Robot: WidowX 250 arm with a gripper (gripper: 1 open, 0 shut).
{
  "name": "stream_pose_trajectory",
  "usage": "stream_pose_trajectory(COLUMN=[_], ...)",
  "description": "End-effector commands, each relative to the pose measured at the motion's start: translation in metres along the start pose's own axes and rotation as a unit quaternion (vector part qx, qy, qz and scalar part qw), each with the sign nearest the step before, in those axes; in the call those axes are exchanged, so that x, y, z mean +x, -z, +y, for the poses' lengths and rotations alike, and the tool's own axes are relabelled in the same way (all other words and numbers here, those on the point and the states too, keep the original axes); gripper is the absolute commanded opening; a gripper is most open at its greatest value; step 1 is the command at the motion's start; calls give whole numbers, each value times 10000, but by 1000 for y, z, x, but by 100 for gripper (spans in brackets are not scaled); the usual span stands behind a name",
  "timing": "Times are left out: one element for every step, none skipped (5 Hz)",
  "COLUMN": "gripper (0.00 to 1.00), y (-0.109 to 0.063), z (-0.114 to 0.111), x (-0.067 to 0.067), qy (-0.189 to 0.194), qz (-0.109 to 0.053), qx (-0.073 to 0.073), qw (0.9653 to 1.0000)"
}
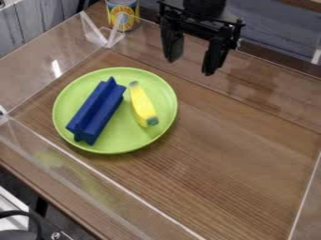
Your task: Remove the banana from inside the green plate and put it on the table
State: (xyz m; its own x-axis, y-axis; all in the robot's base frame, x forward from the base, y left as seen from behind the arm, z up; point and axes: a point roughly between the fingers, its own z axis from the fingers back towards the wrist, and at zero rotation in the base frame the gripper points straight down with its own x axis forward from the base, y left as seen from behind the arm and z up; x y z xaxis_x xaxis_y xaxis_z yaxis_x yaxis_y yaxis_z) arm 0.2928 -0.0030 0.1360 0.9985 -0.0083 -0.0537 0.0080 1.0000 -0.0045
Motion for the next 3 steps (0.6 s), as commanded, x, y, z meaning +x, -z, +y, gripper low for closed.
stream_pose_trajectory(gripper=[100, 100, 100], y=[-2, -4, -3], z=[-7, 5, 7], x=[-14, -27, -31], qy=[-687, -1180, -1760], qz=[48, -46, -97], qx=[-38, -57, -84], qw=[9976, 9930, 9843])
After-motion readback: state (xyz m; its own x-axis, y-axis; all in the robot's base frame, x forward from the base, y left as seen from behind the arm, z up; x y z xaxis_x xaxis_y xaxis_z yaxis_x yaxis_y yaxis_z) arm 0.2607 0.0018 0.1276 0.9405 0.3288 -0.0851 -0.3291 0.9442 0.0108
